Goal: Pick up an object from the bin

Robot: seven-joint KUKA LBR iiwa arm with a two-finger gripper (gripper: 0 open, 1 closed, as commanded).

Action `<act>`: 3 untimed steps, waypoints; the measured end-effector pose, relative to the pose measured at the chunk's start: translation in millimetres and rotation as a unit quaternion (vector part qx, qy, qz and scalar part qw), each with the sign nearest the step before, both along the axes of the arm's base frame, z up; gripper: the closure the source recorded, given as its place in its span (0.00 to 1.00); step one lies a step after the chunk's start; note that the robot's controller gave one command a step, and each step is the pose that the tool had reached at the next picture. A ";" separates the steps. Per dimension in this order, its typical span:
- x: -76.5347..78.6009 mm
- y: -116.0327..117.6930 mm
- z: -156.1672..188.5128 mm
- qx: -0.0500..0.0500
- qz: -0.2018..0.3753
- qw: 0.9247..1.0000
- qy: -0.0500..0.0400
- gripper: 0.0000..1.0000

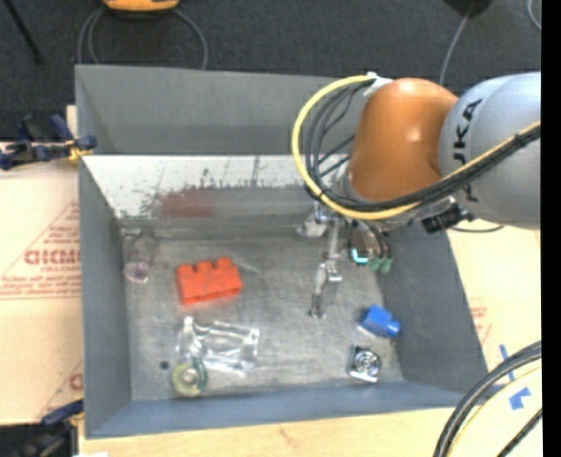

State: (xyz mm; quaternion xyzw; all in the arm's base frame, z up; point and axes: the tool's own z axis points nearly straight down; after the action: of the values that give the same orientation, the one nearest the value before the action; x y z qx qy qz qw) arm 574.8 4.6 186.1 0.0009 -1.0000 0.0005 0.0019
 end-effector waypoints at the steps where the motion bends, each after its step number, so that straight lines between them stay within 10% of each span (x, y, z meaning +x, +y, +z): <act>1: 28.3 76.0 -53.8 0.002 0.011 1.000 -0.003 0.00; 2: 23.0 137.8 -112.9 0.000 0.111 0.994 -0.007 0.00; 3: 24.9 125.9 -111.1 0.003 0.077 0.997 -0.007 0.00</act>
Offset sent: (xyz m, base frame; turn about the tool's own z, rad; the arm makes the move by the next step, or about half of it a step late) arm 0.0278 0.0717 -0.0511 -0.0149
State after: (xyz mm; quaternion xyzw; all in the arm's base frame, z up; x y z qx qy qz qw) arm 599.7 130.5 75.0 0.0775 -0.9970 -0.0027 -0.0046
